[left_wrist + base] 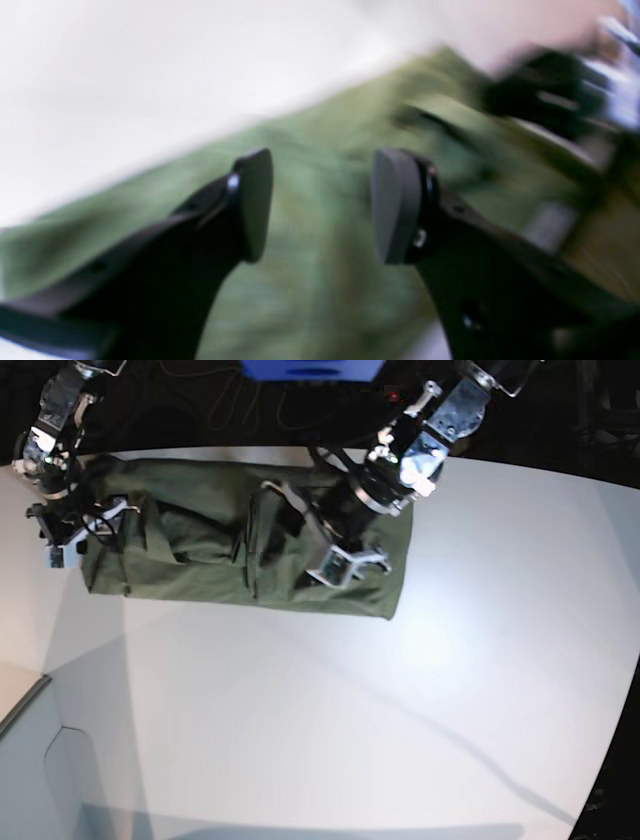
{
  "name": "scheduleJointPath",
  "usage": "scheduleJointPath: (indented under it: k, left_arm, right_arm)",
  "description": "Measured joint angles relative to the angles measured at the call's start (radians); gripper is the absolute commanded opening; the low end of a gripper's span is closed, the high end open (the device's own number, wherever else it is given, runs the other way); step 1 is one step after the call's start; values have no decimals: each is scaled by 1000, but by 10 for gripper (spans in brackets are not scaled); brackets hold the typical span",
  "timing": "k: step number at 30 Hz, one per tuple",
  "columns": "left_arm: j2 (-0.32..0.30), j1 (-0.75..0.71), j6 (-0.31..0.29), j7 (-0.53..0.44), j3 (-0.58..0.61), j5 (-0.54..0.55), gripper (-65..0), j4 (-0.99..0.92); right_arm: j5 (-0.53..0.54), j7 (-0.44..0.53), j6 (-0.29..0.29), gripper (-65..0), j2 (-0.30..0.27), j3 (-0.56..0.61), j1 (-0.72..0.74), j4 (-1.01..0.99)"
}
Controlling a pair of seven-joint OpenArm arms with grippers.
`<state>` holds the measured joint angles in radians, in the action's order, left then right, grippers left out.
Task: Layout the t-shirt on the table in an organized manner, then fold the t-shirt properly
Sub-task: 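Release the folded end with the left gripper and raise it away, then lift the strip end with the right gripper and fold it onto the bundle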
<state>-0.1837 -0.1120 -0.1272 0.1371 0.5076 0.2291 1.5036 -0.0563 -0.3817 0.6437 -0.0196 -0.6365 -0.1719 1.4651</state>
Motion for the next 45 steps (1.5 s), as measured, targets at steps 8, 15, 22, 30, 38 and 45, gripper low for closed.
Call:
scheduleJointPath:
  k: [8,15,22,30,38,45]
  left_arm:
    - [-18,-60,-4,4,-346,0,-338,3]
    - [-13,-59,-8,-8,-521,2,-338,-15]
    - [-13,-61,-8,-3,-577,3,-338,-89]
    - [19,-59,-7,5,-575,3,-338,-195]
    - [17,-60,-11,2,-575,3,-338,-198]
    - [14,-62,-11,1,-575,3,-338,-198]
  right_arm:
    - [1,-59,0,-270,-5,-56,42,-61]
    - [6,-47,0,-270,-5,-55,46,-135]
    - [11,-40,0,-277,3,-55,47,-140]
    - [12,-47,2,-611,18,-50,61,-142]
    - [14,-51,3,-650,22,-23,76,-145]
    - [4,-67,22,-650,81,-23,74,74]
